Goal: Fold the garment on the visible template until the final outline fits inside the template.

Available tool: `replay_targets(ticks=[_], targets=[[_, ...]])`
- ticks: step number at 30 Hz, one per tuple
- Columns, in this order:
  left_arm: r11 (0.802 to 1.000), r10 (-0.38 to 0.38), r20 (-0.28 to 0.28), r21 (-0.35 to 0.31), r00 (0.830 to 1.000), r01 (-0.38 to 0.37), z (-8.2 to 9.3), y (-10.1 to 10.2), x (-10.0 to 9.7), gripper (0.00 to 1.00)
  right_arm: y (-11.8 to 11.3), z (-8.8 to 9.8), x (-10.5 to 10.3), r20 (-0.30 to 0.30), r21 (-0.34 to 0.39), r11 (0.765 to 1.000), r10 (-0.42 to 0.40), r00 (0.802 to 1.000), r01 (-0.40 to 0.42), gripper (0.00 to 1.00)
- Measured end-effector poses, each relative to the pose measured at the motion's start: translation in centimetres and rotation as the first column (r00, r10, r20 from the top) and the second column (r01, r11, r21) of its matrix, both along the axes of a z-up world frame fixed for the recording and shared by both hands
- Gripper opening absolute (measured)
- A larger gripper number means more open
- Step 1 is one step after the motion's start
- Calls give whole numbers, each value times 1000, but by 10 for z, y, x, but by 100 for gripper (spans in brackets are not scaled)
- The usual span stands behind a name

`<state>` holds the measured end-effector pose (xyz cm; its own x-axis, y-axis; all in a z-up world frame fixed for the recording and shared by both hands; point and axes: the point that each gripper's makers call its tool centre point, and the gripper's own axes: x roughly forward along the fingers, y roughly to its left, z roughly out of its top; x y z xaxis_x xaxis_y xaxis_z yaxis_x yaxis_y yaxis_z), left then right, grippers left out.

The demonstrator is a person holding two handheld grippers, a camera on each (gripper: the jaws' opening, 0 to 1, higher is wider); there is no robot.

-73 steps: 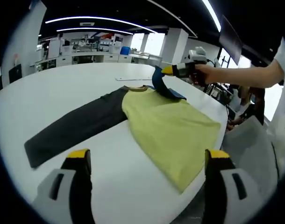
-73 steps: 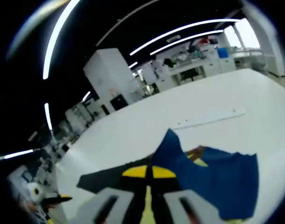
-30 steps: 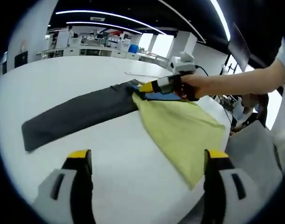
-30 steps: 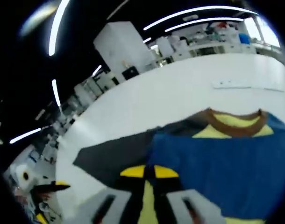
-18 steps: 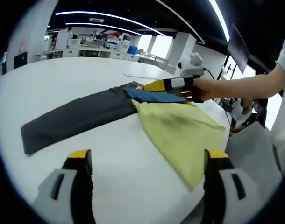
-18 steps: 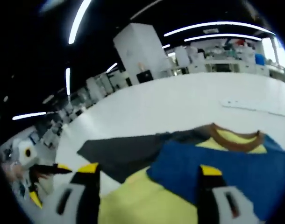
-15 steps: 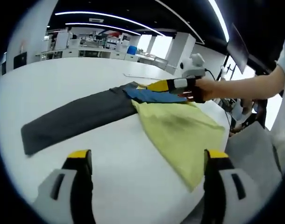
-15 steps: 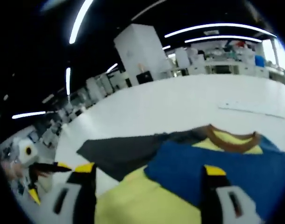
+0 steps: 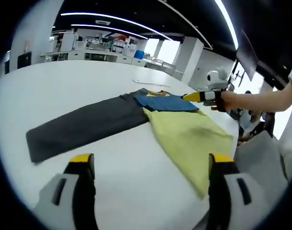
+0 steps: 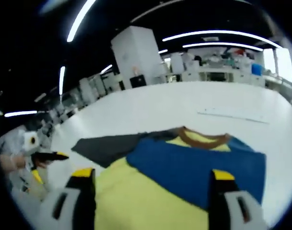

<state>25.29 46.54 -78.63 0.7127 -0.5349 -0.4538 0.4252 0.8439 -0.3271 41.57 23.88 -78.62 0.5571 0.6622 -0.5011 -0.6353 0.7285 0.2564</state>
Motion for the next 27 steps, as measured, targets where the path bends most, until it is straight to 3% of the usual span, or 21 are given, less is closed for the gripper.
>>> replay_targets(ticks=[9, 19, 27], targets=[[999, 33, 13, 19, 999, -33, 6, 26, 4, 94, -52, 13, -26, 17, -15, 999, -47, 999, 48, 99], [995, 102, -12, 5, 995, -102, -4, 70, 9, 91, -109, 35, -68, 51, -76, 994, -71, 996, 74, 99], [991, 134, -12, 26, 991, -134, -3, 86, 16, 87, -142, 34, -90, 37, -69, 986, -149, 988, 152, 99]])
